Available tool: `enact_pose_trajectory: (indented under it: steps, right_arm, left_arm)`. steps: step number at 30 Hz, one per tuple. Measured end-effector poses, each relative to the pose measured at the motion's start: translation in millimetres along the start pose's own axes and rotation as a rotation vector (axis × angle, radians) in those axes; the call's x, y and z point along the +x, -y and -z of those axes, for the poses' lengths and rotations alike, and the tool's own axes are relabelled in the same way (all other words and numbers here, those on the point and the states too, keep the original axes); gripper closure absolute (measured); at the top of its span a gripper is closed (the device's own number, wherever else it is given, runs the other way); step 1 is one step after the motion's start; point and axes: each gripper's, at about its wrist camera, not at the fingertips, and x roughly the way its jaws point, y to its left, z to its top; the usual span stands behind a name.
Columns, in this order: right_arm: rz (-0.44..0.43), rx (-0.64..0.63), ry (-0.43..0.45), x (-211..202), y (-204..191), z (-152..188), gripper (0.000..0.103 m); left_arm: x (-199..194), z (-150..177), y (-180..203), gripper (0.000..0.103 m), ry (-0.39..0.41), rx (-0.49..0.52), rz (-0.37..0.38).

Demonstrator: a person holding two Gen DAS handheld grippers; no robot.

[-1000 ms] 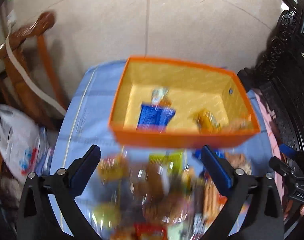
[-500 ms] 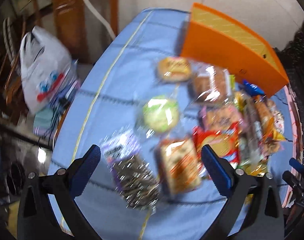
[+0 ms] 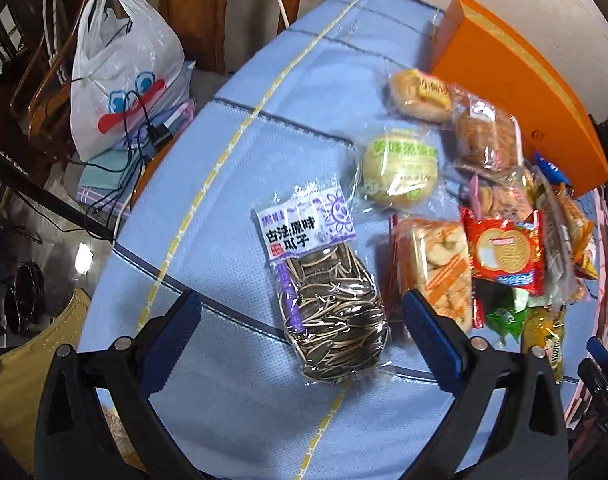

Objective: Organize snacks
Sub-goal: 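Grasp the sunflower seed bag with the left gripper while the right grasps a yellow bread bag, then carry both bags into the orange box and open both grippers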

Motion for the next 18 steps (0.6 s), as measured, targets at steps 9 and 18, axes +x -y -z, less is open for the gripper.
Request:
enact_pose_trajectory:
  steps: [9, 18]
  right_arm:
    - [0.032, 0.0, -0.038, 11.6, 0.8, 5.5, 0.012]
    - [0.134, -0.137, -0.105, 59.2, -23.4, 10.6, 0.012]
  left_arm:
    - [35.1, -4.9, 13.3, 0.007, -0.073, -0.007, -0.03]
    - [39.9, 1.3, 18.4, 0.04, -0.095, 0.038, -0.052]
